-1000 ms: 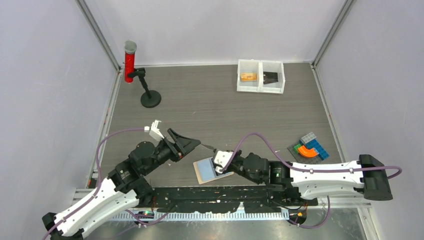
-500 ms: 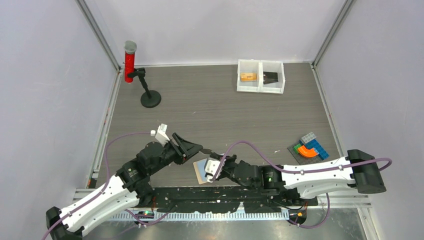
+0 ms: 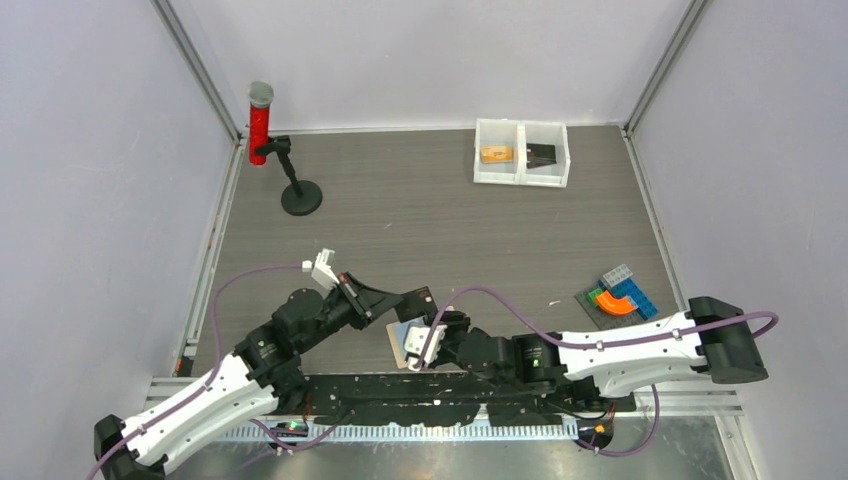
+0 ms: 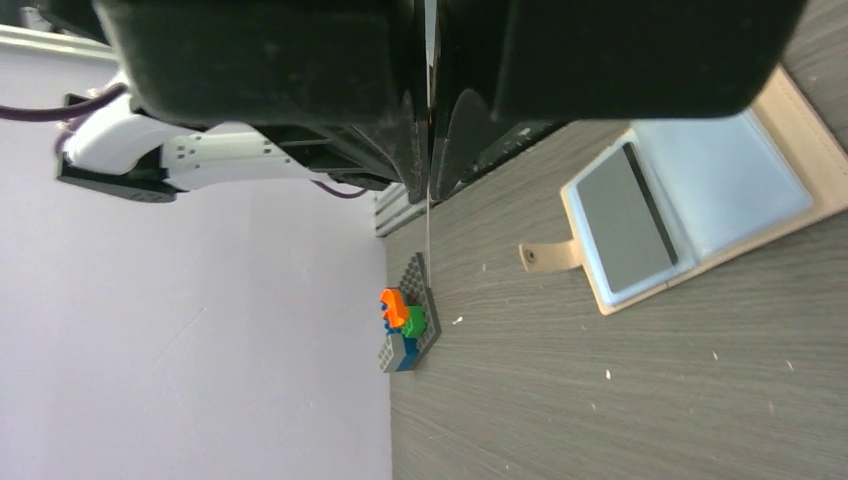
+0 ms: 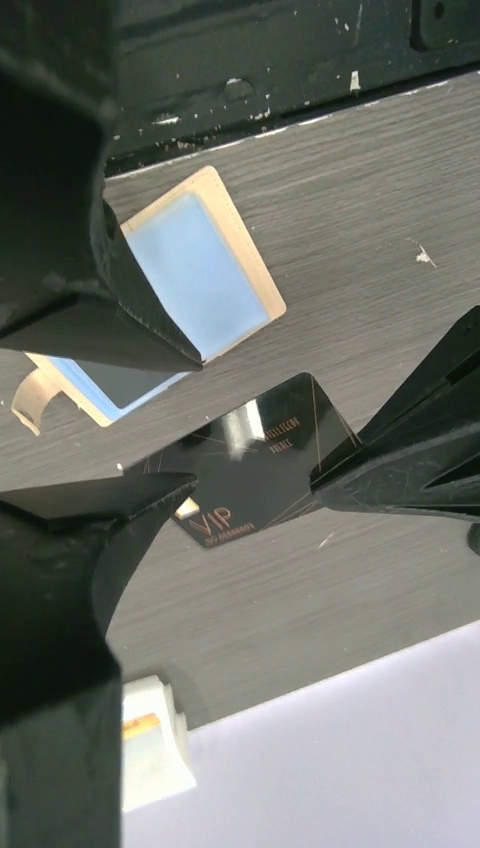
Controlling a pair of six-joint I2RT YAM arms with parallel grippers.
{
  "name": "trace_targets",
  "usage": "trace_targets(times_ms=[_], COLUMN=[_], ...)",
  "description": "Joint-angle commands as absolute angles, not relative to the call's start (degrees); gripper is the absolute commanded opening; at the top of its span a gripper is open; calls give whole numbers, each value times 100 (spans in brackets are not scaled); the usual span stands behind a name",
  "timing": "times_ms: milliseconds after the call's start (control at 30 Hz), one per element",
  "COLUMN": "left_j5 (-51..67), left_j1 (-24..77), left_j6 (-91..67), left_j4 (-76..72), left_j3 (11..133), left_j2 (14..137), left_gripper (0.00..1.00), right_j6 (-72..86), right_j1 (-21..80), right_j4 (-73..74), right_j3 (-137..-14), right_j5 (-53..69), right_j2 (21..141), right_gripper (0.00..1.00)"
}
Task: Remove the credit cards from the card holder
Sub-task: Remove the credit card from the card holder.
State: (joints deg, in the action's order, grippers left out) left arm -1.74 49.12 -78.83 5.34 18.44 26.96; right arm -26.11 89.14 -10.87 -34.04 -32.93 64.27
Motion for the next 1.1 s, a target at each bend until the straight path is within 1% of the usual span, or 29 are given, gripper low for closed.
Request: trace_targets(times_ms=[0, 200, 267, 333, 367, 500, 567, 600, 667, 733, 800, 967, 1067], left_j5=[-313, -193, -171, -119, -81, 147, 223, 261, 319, 340, 365, 1209, 1682], left_j1=[4932, 4931, 4931, 4931, 4931, 4931, 4931, 4933, 4933, 4931, 4931, 4931, 4931], left_j6=[-6729, -5616, -5505, -5418, -5365, -5126, -5054, -5032, -5011, -5010, -4938, -4450, -4242], left_j4=[189, -62, -277, -422, -457, -406, -436, -492, -588, -610, -385, -46, 298], left_j3=[1939, 1773, 1621, 1462, 1425, 1411, 1406, 1388, 1364, 1358, 1472, 1983, 2276], left_j2=[2648, 2504, 2398, 2276, 2231, 2101, 2049, 2021, 1975, 1956, 2037, 2433, 2680], left_gripper=[0, 0, 0, 0, 0, 0, 0, 0, 0, 0, 0, 0, 0], right_j6=[-1666, -371, 139, 787, 908, 1488, 1832, 2062, 2347, 2538, 2449, 1179, 713], right_j1=[8938, 8701, 8414, 7828, 7689, 6934, 6552, 6301, 6023, 5829, 5747, 5652, 5635], right_j4=[-484, 416, 643, 726, 716, 738, 505, 376, -139, -517, -535, 522, 810], right_j3=[-3905, -4250, -4379, -4400, -4359, -4171, -3994, -3826, -3556, -3366, -3396, -4012, -4328], right_j5=[-3281, -2851, -2476, -1944, -1609, -912, -336, 184, 746, 1053, 1120, 1390, 2142], right_j2=[6180, 5516, 5329, 5137, 5113, 5165, 5186, 5181, 5154, 5112, 5052, 5047, 5213], right_gripper=[52, 53, 53, 53, 53, 54, 54, 54, 54, 54, 54, 55, 58])
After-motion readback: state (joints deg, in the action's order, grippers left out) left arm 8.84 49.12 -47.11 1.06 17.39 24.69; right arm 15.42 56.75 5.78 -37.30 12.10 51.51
